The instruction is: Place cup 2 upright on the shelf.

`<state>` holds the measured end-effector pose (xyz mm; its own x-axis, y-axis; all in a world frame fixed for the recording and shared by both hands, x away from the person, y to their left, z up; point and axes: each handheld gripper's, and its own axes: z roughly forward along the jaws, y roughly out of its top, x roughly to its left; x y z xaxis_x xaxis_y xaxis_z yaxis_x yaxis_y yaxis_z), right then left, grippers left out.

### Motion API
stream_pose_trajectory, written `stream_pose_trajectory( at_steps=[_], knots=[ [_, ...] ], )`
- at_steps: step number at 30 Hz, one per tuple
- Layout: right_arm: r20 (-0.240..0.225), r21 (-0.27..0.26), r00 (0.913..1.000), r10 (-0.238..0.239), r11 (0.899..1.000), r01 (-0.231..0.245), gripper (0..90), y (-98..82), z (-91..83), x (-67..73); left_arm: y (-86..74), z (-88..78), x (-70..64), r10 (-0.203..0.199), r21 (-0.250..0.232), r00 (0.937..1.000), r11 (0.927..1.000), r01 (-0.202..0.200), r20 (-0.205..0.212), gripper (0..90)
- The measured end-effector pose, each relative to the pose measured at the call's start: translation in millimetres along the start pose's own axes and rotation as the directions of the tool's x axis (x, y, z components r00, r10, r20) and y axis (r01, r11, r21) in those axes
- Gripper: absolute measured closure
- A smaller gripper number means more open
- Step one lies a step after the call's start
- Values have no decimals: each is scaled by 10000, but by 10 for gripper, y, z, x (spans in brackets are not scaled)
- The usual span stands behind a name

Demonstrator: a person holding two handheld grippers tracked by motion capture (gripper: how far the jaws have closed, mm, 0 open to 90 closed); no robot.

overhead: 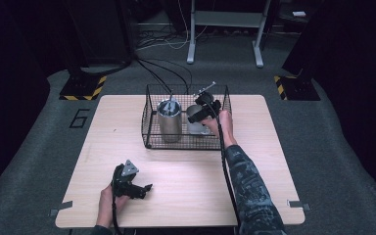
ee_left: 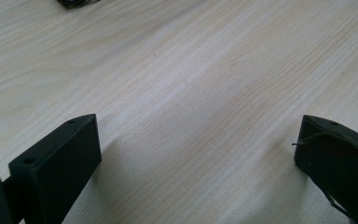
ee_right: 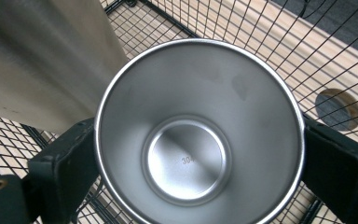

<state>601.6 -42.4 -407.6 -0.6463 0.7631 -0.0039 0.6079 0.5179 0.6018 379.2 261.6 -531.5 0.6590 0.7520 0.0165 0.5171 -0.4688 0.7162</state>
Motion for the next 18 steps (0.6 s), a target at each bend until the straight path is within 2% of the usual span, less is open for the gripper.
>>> stream_pose_trajectory(
  at_steps=[6, 10, 13, 17, 18],
  knots=[
    [21, 138, 10000, -79, 9999, 79, 57, -8, 52, 24, 1, -1, 1, 19, 5, 10000, 10000, -19, -7, 5],
    [21, 213, 9998, 193, 9996, -194, 57, -27, 80, 25, -1, 1, -2, -21, -11, 10000, 10000, 21, 1, 5],
    [182, 281, 9998, 14, 9996, -19, 57, -25, 94, 22, 1, -1, 1, 36, 2, 10000, 10000, -36, -18, 5],
    [280, 425, 9990, 337, 9985, -349, 56, -31, 112, 32, -1, 1, -2, -23, -13, 10000, 10000, 23, -4, 5],
    [240, 368, 9995, 198, 9991, -206, 55, -29, 120, 19, 0, 0, 0, 18, 0, 10000, 10000, -18, -17, 5]
  ],
)
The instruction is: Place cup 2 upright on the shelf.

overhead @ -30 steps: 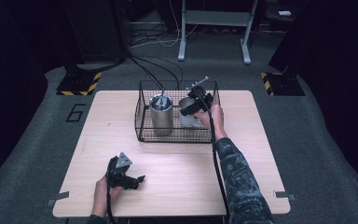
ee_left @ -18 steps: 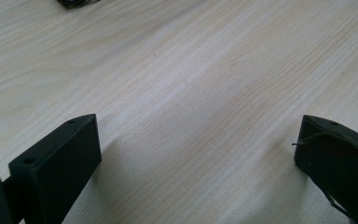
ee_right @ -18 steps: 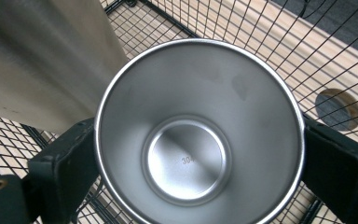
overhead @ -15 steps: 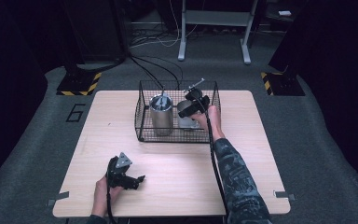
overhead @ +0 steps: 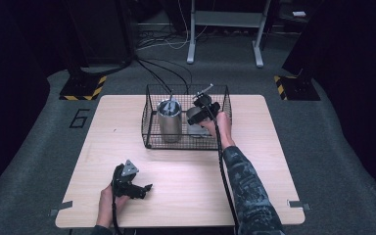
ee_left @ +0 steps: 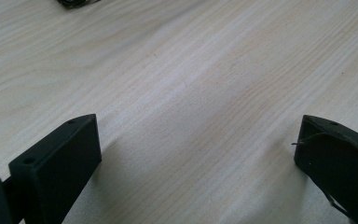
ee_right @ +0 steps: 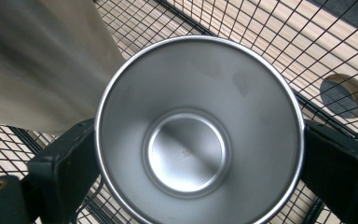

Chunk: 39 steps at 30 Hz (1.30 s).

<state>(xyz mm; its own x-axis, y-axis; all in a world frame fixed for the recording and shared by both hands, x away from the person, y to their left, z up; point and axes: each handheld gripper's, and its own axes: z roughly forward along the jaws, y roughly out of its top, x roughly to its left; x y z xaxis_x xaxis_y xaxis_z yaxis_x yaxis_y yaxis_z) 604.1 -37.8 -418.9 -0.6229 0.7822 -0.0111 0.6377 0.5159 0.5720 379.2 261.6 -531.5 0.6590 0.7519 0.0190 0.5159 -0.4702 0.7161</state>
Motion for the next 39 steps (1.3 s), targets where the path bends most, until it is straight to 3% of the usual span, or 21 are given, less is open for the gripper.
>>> stream_pose_trajectory(
  at_steps=[4, 10, 17, 21, 32, 39],
  knots=[
    [33, 51, 9990, 451, 9990, -451, 53, -5, 1, 14, -1, 1, -2, -36, -10, 10000, 10000, 36, 13, 5],
    [11, -77, 9986, 535, 9985, -535, 19, -8, -32, -15, -1, 1, -2, -42, -9, 10000, 10000, 42, 18, 5],
    [-206, -620, 9982, 559, 9964, -571, 0, 0, -250, 8, 0, 0, 2, 28, -10, 10000, 10000, -28, -36, 5],
    [-146, -925, 9993, 331, 9951, -343, 0, -5, -397, 40, 0, 0, 2, 28, -12, 10000, 10000, -28, -35, 5],
    [-530, -1498, 9976, -445, 9881, 361, 0, -148, -795, 170, 1, 0, 3, 23, -4, 10000, 10000, -23, -25, 5],
    [-463, -1950, 9904, -1303, 9736, 1190, 0, -359, -1094, 340, 0, 2, 2, -7, -30, 10000, 10000, 7, -29, 5]
  ],
)
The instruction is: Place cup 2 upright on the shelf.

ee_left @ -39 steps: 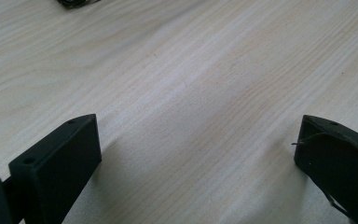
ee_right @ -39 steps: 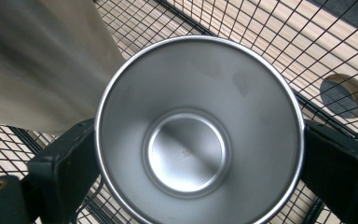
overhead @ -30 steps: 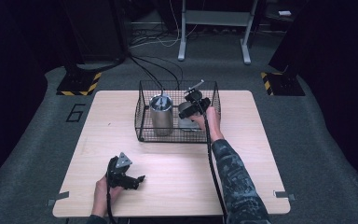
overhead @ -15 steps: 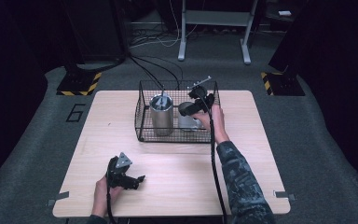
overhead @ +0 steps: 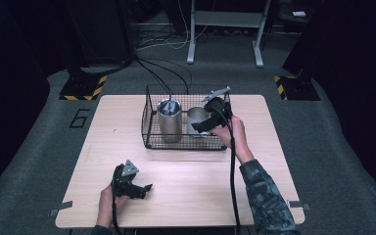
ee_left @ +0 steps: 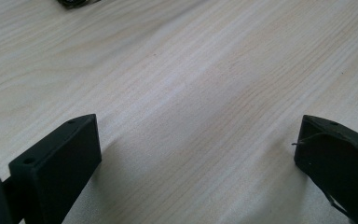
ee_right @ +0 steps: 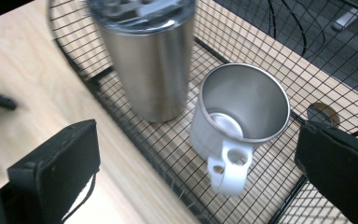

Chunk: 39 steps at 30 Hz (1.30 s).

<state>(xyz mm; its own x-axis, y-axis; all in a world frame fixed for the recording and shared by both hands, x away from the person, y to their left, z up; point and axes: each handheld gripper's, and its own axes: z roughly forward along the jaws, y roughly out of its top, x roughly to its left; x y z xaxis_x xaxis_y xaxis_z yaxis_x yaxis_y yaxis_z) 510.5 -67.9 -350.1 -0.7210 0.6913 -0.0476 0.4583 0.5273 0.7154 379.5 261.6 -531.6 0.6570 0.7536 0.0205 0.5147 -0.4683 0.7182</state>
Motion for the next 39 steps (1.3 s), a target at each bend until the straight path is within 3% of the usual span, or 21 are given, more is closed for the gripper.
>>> stream_pose_trajectory(
  at_steps=[8, 18, 26, 31, 32, 34, 35, 39],
  knots=[
    [201, -281, 9966, -793, 9964, 799, 0, -302, -283, 194, 0, 0, -1, -4, -2, 10000, 10000, 4, -3, 5],
    [308, 152, 9969, -726, 9973, 722, 0, -919, -319, 235, 0, 0, 0, 1, 3, 10000, 10000, -1, -3, 5],
    [316, 826, 9994, -112, 9965, 86, 0, -1576, -174, 214, 0, 0, 0, -2, 3, 10000, 10000, 2, -3, 5],
    [154, 728, 9966, 809, 9940, -819, 0, -2002, -88, 218, 0, -1, -1, 2, 1, 10000, 10000, -2, -7, 5],
    [151, 746, 9966, 813, 9938, -822, 0, -2083, -75, 214, 1, 0, -1, 4, 2, 10000, 10000, -4, -6, 5],
    [322, 816, 9927, 1165, 9896, -1187, 0, -2216, -50, 238, 1, 0, -1, 0, 4, 10000, 10000, 0, -5, 5],
    [577, 712, 9930, 1033, 9917, -1073, 0, -2277, -41, 236, 1, 0, 0, 2, 4, 10000, 10000, -2, -3, 5],
    [660, 638, 9870, 1467, 9865, -1509, 0, -2477, -49, 203, 1, -1, 1, 18, 9, 10000, 10000, -18, -12, 5]
  ],
)
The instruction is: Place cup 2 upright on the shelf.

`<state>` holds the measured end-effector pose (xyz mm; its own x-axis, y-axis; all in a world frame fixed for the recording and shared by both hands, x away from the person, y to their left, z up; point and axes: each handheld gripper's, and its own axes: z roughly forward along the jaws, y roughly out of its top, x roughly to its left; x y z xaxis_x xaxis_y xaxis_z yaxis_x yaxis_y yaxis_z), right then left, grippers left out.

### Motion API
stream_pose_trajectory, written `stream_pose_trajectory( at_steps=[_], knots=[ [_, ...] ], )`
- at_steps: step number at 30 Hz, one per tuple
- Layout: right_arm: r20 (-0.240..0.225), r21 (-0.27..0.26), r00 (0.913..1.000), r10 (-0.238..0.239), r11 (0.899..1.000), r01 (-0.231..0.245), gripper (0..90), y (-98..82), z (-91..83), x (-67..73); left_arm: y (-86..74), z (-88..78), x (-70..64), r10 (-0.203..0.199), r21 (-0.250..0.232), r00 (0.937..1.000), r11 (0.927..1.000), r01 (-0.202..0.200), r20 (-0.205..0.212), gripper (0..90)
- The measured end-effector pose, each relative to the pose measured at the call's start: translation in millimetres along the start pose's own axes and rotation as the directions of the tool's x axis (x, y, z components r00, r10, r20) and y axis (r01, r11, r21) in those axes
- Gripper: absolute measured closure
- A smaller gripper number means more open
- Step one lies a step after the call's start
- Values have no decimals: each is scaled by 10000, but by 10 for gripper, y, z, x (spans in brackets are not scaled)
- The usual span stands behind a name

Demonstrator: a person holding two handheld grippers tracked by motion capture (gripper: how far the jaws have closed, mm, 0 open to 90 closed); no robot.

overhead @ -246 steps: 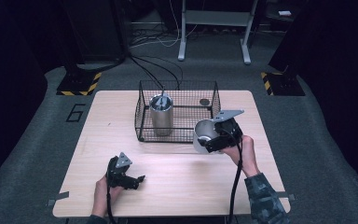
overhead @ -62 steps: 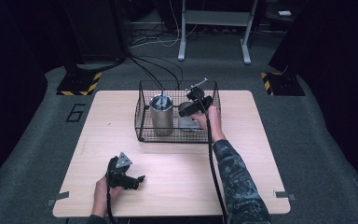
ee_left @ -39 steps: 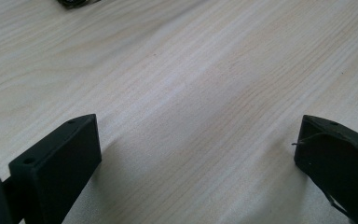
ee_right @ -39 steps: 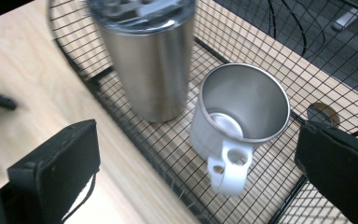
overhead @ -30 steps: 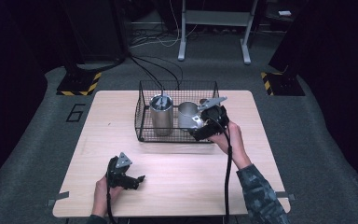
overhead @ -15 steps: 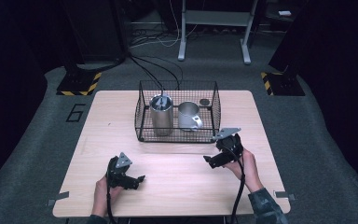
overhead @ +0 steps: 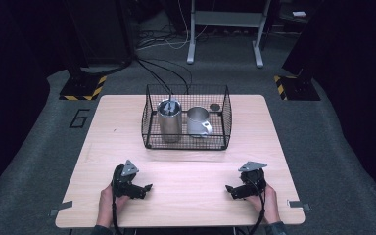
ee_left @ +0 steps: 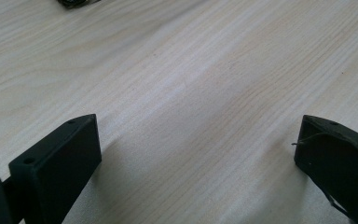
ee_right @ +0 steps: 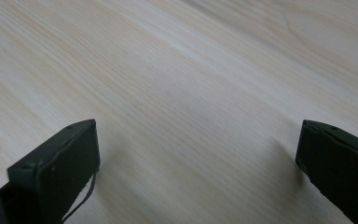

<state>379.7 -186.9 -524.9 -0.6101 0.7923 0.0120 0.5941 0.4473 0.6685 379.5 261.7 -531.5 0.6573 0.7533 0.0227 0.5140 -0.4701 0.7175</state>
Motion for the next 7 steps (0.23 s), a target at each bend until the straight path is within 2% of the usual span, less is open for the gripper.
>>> stream_pose_trajectory(
  at_steps=[1, 3, 6, 7],
  knots=[
    [144, -229, 9999, 52, 9997, -49, 0, -39, -12, -10, 0, 1, -1, -22, -5, 10000, 10000, 22, 10, 5],
    [203, -297, 9996, 198, 9994, -192, 0, -81, -43, -28, 0, 1, -1, -24, -6, 10000, 10000, 24, 10, 5],
    [345, -387, 9994, 67, 9992, -54, 0, -121, -64, -69, 1, -1, 1, 23, 4, 10000, 10000, -23, -26, 4],
    [363, -561, 9990, 261, 9981, -240, 0, -134, -61, -63, 1, -1, 1, 23, 4, 10000, 10000, -23, -26, 4]
  ],
)
